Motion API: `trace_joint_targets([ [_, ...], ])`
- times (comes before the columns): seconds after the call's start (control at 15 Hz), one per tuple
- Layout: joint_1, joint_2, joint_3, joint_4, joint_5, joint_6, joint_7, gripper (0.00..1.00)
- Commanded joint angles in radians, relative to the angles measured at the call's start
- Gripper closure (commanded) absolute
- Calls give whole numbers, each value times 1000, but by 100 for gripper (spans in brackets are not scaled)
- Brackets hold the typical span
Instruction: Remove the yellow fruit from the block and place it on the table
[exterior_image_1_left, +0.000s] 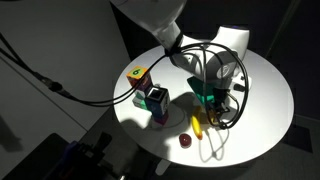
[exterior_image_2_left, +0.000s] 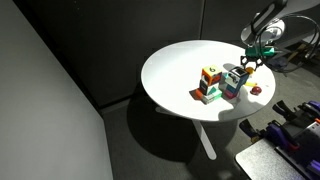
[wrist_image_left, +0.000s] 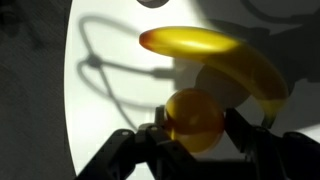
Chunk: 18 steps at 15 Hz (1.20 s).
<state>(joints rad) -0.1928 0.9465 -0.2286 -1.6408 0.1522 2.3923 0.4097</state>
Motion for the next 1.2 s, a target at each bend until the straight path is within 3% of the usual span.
trace_joint_targets([
  [0.0, -6, 36, 8, 38, 27, 10, 16, 62],
  [0.27, -1, 52, 10, 39, 31, 14, 16, 62],
  [0.33, 0, 53, 10, 40, 31, 13, 16, 12],
  [0.4, 0, 54, 10, 40, 31, 13, 16, 12],
  [0.53, 1, 54, 9, 43, 31, 11, 14, 1],
  [1.13, 16, -18, 12, 13, 25, 9, -1, 0],
])
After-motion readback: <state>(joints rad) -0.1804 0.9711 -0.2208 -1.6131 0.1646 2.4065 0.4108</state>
